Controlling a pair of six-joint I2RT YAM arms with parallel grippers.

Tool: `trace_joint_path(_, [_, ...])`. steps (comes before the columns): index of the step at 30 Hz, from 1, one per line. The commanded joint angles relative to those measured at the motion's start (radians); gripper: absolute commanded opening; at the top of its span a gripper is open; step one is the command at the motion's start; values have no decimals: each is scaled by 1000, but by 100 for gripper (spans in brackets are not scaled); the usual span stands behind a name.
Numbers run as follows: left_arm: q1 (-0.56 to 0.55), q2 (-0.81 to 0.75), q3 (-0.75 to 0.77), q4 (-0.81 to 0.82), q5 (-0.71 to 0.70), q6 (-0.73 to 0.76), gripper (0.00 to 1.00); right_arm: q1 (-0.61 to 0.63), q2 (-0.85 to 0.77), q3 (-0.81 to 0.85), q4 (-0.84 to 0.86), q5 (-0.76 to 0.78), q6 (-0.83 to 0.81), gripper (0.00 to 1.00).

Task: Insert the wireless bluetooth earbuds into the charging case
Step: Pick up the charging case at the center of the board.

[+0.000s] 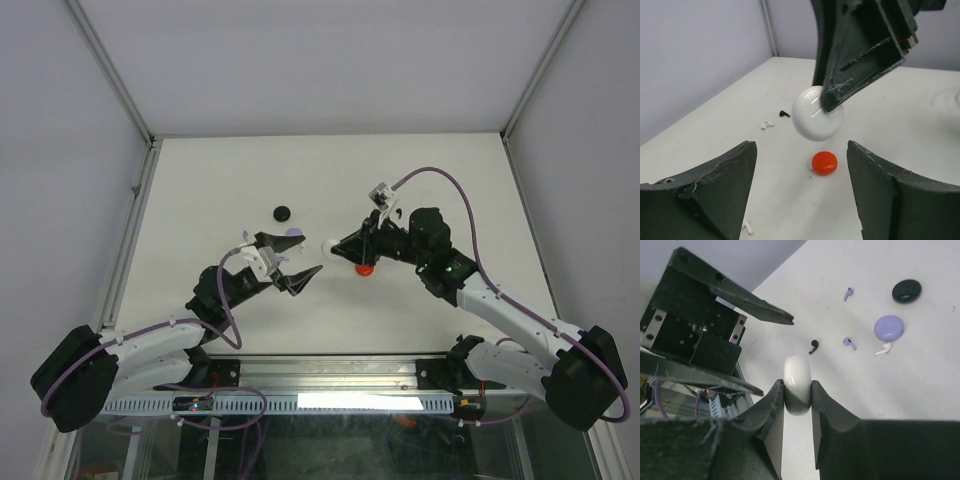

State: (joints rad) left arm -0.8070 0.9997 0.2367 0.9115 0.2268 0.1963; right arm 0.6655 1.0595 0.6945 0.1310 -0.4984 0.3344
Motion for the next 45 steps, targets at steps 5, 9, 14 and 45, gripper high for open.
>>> trace_joint_path(5, [160,22,11,216,235,-578,67,3,-57,-76,332,7,83,0])
trace_joint_path(9, [166,96,34,291,296,-700,66,6,-53,-90,404,-17,109,0])
trace_joint_path(14, [181,210,30,486,346,-860,56,8,-44,-106,463,-61,133,0])
trace_joint_path(45, [197,303,112,622,448,-987,34,31,-33,-117,533,-144,122,0])
